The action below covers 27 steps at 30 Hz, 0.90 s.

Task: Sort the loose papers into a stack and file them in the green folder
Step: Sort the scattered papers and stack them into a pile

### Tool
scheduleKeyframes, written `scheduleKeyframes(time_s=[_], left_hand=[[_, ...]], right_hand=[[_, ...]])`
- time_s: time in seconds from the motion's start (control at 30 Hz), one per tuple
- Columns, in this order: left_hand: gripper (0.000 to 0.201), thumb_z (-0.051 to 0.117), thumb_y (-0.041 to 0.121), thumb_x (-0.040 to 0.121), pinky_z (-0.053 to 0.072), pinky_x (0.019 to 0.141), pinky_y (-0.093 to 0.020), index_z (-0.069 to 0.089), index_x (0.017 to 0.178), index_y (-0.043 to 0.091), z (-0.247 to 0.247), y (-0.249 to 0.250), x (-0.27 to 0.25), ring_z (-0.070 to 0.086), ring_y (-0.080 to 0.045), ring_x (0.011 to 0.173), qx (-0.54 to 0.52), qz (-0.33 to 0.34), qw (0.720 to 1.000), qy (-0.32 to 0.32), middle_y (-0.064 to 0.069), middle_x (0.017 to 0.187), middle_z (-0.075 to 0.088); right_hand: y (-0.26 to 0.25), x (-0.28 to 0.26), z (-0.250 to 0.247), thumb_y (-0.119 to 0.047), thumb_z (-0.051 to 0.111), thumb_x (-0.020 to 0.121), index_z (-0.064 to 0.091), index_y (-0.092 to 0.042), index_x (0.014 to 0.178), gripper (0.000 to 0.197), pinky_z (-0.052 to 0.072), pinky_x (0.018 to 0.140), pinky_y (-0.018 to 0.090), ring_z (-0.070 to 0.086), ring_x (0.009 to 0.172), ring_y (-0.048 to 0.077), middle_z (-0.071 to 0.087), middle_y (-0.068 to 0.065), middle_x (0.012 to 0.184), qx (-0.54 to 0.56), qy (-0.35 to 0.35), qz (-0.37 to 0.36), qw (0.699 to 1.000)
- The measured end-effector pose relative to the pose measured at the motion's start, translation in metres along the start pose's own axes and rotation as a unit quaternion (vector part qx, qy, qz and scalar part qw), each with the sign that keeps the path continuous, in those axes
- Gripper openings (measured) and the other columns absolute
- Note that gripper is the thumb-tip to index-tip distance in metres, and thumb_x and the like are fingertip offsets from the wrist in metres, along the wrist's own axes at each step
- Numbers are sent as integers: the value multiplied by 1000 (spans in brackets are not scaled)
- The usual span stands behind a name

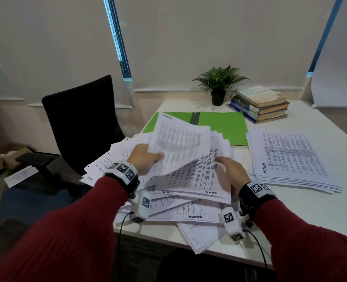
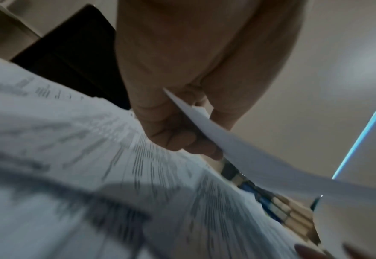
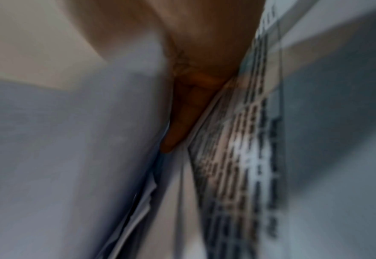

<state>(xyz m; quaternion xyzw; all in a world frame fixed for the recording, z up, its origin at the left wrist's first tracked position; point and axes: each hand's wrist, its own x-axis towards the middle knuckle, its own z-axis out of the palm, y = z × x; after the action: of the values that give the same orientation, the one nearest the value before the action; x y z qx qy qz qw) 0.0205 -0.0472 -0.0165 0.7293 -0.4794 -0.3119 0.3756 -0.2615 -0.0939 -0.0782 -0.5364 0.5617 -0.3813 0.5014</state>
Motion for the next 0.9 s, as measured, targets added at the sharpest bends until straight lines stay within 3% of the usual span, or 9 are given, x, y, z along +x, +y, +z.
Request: scheduleKeyframes(time_s=[0.07,0.13,0.23,0.37,0.47,0.53,0.63,0.77,0.9], left_hand=[[21,79,21,96,59,64,-28,76,103,1,22,-6,-2,75,-27,81,8,-20,999,-29,-11,98,80],[23,81,18,94,66,81,-43,74,102,-3,38,-9,-4,77,-38,93,-11,-27,998,-49,-18,102,80],[18,80,26,95,60,98,-44,68,87,14,45,-8,-4,74,-32,98,14,-18,998,-52,-9,98,77],[37,75,48,95,53,78,-31,64,88,13,7,-24,5,64,-20,80,95,-79,991,57,-4,93,70],[96,73,82,72,53,103,-49,64,124,2,-36,-59,17,62,-42,121,241,-195,942,128,-24,137,64],[114,74,91,52,55,103,-52,66,124,2,-50,-87,27,65,-43,117,264,-220,933,107,-22,129,69],[84,92,69,57,63,88,-46,72,106,3,-51,-91,18,74,-36,89,199,-203,954,101,-16,100,77],[48,89,34,83,59,81,-38,70,112,1,-37,-75,9,73,-38,96,169,-161,960,153,-21,112,76],[38,77,30,93,56,85,-37,73,123,7,-38,-69,8,73,-38,103,166,-93,964,186,-18,118,77]], right_hand=[[-7,-5,-1,-57,37,105,62,-10,139,64,33,105,37,47,137,26,52,8,151,25,1,44,999],[-8,-5,-2,-67,46,97,61,-10,138,72,39,100,38,52,131,30,60,10,135,-6,3,38,999],[2,2,0,-34,75,91,63,-11,113,34,44,71,23,62,94,21,66,2,109,-70,-14,-16,997],[11,6,2,-7,76,88,55,-7,130,47,54,97,42,66,110,27,66,9,127,-15,16,-10,1000],[10,6,-7,-1,70,91,48,-13,125,43,49,107,51,63,117,30,63,12,131,37,14,-4,999],[0,3,-22,3,67,92,46,-16,126,44,48,107,53,62,117,32,62,14,131,38,19,-18,999],[-21,2,-62,10,60,92,41,-19,136,56,50,101,55,59,113,35,58,12,128,59,46,-16,997],[-33,16,-137,12,59,90,25,-23,156,83,47,66,37,57,101,32,50,14,135,26,103,-5,994],[-19,37,-198,9,62,89,36,-27,153,78,43,64,35,55,90,31,54,15,129,-40,129,13,991]])
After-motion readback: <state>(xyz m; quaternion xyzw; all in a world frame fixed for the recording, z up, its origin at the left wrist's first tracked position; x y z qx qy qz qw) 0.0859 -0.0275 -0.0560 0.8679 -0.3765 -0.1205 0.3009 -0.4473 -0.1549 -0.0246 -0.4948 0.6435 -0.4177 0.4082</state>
